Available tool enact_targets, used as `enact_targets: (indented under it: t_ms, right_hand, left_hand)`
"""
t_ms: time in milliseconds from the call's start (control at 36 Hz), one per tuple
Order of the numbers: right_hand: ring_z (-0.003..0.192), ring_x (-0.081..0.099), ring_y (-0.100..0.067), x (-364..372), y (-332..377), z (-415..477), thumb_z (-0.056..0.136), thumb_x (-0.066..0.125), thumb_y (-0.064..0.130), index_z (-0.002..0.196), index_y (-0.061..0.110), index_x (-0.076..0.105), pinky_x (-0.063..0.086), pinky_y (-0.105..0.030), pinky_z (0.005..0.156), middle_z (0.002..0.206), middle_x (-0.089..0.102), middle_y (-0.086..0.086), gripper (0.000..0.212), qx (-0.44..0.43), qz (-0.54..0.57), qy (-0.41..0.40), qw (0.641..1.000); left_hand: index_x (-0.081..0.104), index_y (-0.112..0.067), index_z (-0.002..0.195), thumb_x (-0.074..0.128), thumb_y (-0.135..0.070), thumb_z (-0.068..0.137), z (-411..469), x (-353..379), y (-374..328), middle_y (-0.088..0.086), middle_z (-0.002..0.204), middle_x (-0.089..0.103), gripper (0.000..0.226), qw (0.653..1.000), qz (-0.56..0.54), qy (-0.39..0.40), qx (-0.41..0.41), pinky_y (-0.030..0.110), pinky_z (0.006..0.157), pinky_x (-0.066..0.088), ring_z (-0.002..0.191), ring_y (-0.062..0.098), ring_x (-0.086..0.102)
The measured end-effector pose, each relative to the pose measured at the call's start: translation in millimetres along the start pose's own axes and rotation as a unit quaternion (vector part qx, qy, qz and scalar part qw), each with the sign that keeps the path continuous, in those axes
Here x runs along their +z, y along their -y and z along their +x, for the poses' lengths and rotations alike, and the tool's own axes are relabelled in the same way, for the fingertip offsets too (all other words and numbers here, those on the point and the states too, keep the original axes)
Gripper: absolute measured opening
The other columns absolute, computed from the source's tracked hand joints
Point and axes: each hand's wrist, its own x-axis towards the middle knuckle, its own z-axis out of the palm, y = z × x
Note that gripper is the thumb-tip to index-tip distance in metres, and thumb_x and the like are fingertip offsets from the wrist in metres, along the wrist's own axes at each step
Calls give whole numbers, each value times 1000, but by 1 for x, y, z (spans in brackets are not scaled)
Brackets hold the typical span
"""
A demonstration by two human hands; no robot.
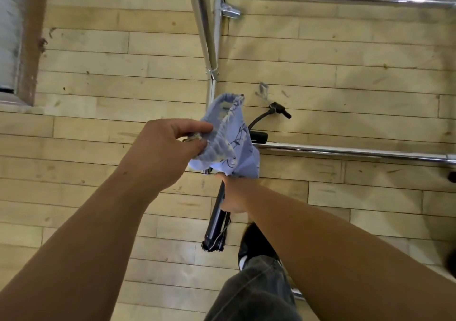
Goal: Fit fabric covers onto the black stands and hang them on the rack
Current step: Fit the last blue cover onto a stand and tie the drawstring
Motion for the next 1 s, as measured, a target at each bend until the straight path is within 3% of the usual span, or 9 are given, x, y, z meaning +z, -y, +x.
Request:
enact_targets:
  t_ms: [56, 167, 333, 472, 583, 694, 889, 944, 1000]
  right_hand:
    - [95, 65, -24, -1, -1, 3, 103, 54, 15, 163, 13, 14, 54, -33, 75, 122, 62, -12, 72, 13, -3, -17, 1000]
    - [122, 61, -27, 5, -18, -1, 98, 68, 25, 148, 16, 48, 50, -31, 95, 138, 59, -12, 55, 37, 88, -122, 988]
    - [103, 66, -21, 2, -58, -22, 88, 79, 39, 117, 20, 64, 46, -24, 82, 112, 67, -1, 38, 91, 208, -272, 935]
    - [91, 59, -15, -10, -84, -63, 93, 74, 30, 114, 24, 59, 46, -25, 76, 102, 58, 5, 26, 127, 206, -288, 927]
    - [94, 60, -18, -20, -102, -106, 92, 72, 23, 112, 23, 57, 42, -25, 74, 108, 61, 2, 26, 108, 189, -290, 932]
    - [84, 61, -16, -25, -119, -156, 88, 73, 17, 109, 27, 56, 52, -23, 62, 107, 62, -2, 29, 100, 200, -293, 929]
    - [84, 64, -19, -18, -141, -243, 89, 70, 16, 111, 30, 55, 59, -35, 75, 100, 63, 0, 30, 99, 186, -286, 935]
    - [82, 63, -15, -14, -146, -265, 90, 70, 19, 113, 31, 54, 57, -30, 70, 100, 62, 1, 31, 95, 178, -289, 936]
    - [80, 62, -14, -9, -149, -288, 91, 71, 21, 115, 33, 53, 57, -29, 69, 99, 62, 1, 32, 89, 174, -299, 934]
  left_hand:
    - [78, -41, 107, 71, -21, 94, 2, 1, -2, -21, 86, 73, 25, 1000, 1, -1, 9, 19, 40, 38, 49, 16, 42]
    - [78, -42, 108, 72, -23, 93, 3, 2, -9, -32, 77, 70, 25, 999, -11, 18, 26, 22, 44, 42, 57, 21, 45]
    - [77, -44, 108, 73, -26, 93, -3, 5, -32, -24, 86, 74, 23, 996, -17, 48, 67, 31, 56, 56, 65, 36, 60]
    - [76, -37, 114, 72, -18, 94, -12, 8, -62, -21, 106, 72, 28, 989, -7, 91, 118, 17, 80, 59, 86, -4, 71]
    - [75, -38, 115, 70, -17, 96, -26, 5, -94, -26, 106, 68, 29, 978, 47, 136, 152, 5, 70, 52, 88, -8, 69]
    - [76, -39, 111, 70, -16, 95, -48, -8, -136, -33, 84, 66, 29, 970, 70, 133, 192, 5, 59, 51, 66, -14, 64]
    - [71, -20, 120, 64, 6, 94, -101, -19, -192, -27, 63, 63, 38, 959, 68, 113, 252, 2, 51, 41, 48, -16, 55]
    - [76, -35, 111, 66, 3, 94, -113, -16, -199, -27, 62, 67, 42, 957, 87, 114, 251, 5, 64, 47, 61, -11, 64]
    - [76, -58, 93, 72, -14, 93, -126, -16, -207, -37, 87, 71, 45, 958, 103, 110, 243, 28, 88, 57, 85, -5, 69]
